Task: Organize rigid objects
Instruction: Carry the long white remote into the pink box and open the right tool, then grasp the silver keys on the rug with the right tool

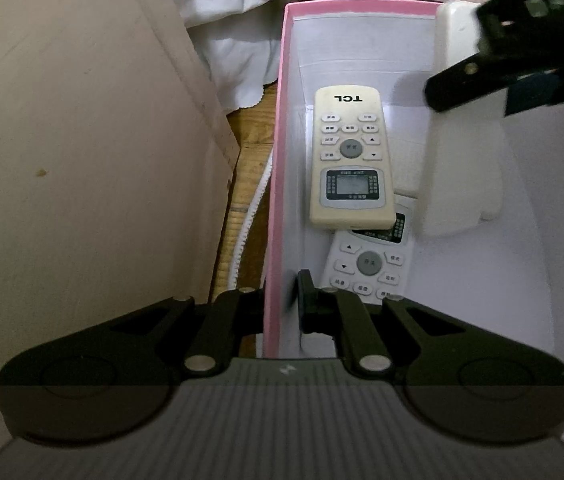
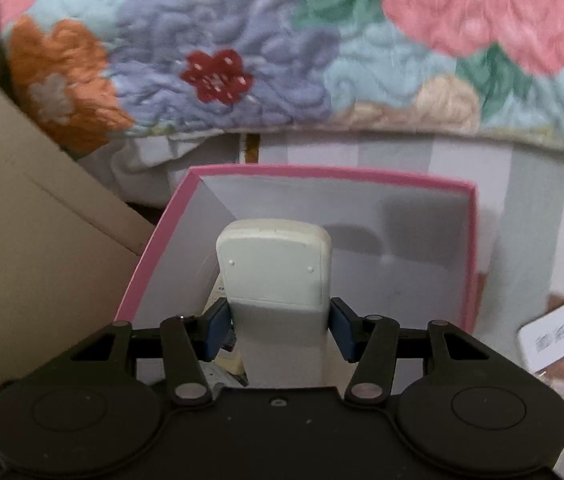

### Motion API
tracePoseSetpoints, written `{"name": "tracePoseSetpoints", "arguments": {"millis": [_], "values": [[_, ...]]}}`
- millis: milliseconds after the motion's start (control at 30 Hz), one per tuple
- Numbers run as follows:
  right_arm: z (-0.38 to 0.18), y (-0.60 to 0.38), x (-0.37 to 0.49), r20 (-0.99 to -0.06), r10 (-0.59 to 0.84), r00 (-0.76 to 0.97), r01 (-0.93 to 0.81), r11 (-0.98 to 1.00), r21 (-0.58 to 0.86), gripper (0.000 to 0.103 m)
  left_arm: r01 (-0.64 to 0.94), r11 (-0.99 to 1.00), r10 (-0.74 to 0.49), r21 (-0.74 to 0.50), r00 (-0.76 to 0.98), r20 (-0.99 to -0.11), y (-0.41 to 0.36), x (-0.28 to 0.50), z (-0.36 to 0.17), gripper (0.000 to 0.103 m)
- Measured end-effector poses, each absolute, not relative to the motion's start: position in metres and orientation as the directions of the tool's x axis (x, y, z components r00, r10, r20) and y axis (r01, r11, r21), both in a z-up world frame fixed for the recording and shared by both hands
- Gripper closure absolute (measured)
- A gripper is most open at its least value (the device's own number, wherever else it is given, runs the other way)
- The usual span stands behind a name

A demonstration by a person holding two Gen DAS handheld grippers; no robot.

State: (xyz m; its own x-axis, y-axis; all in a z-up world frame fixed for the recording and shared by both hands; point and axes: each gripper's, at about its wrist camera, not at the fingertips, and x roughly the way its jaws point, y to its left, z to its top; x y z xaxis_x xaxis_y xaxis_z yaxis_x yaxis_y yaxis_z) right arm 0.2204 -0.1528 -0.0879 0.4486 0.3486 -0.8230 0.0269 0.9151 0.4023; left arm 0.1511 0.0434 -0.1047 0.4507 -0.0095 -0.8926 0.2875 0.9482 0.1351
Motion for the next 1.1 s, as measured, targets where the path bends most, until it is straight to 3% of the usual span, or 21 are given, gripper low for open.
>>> {"name": "tracePoseSetpoints", "arguments": {"millis": [267,400,700,1100], "values": [[-0.109,-0.147,0.24,-0.852,0.32,0.414,0.105,0.913,0.394,0.042,0.285,0.949,-0.009,0.134,0.45,-0.893,0.044,0.15,-0.104,0.095],[-0.103,-0.146,0.239,-0.818,0.332,0.471,0.067,0.911,0.408,0.043,0.284,0.95,-0.008,0.134,0.45,-0.893,0.043,0.15,-0.104,0.095],[-0.063,-0.171,0.202,-0.729,0.401,0.554,0.014,0.872,0.49,0.042,0.284,0.95,-0.008,0.134,0.45,-0.893,0.042,0.15,-0.103,0.095],[-0.003,-0.198,0.109,-0.712,0.363,0.601,-0.072,0.912,0.403,0.042,0.283,0.949,-0.007,0.135,0.449,-0.893,0.042,0.149,-0.103,0.095]]}}
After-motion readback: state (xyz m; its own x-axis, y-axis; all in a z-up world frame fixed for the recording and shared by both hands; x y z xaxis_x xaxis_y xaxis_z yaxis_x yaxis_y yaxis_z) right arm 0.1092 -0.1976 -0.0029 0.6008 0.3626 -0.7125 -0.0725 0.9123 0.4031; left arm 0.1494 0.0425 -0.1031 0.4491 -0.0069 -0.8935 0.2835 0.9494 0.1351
